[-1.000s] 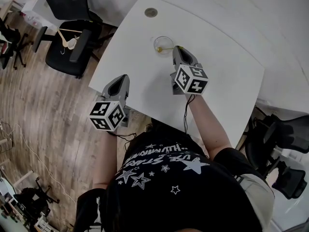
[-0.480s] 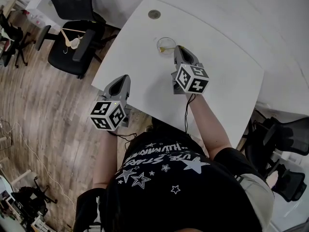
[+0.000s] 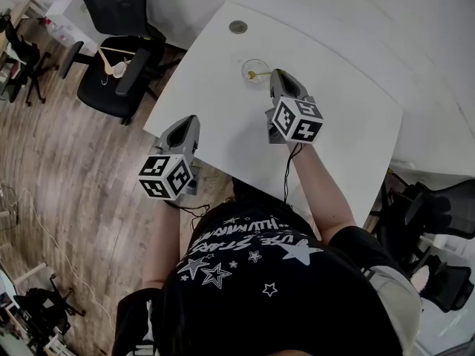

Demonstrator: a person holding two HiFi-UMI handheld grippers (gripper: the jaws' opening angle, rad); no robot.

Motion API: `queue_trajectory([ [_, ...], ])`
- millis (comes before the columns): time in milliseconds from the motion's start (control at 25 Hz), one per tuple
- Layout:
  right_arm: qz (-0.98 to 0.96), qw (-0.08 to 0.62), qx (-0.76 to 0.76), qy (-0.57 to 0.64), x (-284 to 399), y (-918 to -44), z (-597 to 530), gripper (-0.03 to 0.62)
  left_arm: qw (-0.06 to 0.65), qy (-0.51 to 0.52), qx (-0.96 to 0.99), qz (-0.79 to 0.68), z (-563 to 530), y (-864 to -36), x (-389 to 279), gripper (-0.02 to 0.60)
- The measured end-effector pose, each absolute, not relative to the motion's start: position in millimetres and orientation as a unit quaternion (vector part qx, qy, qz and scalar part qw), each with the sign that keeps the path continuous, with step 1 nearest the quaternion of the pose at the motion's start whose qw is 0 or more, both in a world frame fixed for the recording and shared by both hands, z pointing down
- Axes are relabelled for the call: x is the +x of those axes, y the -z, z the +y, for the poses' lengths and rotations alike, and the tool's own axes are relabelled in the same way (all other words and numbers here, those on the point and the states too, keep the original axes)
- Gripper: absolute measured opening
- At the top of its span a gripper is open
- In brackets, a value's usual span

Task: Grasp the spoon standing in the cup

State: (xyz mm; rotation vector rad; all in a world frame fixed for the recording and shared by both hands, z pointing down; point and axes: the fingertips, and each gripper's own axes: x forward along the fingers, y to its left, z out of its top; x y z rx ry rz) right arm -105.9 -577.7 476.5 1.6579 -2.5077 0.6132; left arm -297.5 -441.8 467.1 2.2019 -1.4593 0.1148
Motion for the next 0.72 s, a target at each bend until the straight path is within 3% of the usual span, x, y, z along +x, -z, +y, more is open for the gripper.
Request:
queue_trajectory([
  [720,-0.836,-0.009,0.527,-0.153,-90,-407,-523,0.015,0.205,-0.011,0.818,-0.538,-390,-427,-284,0.006],
])
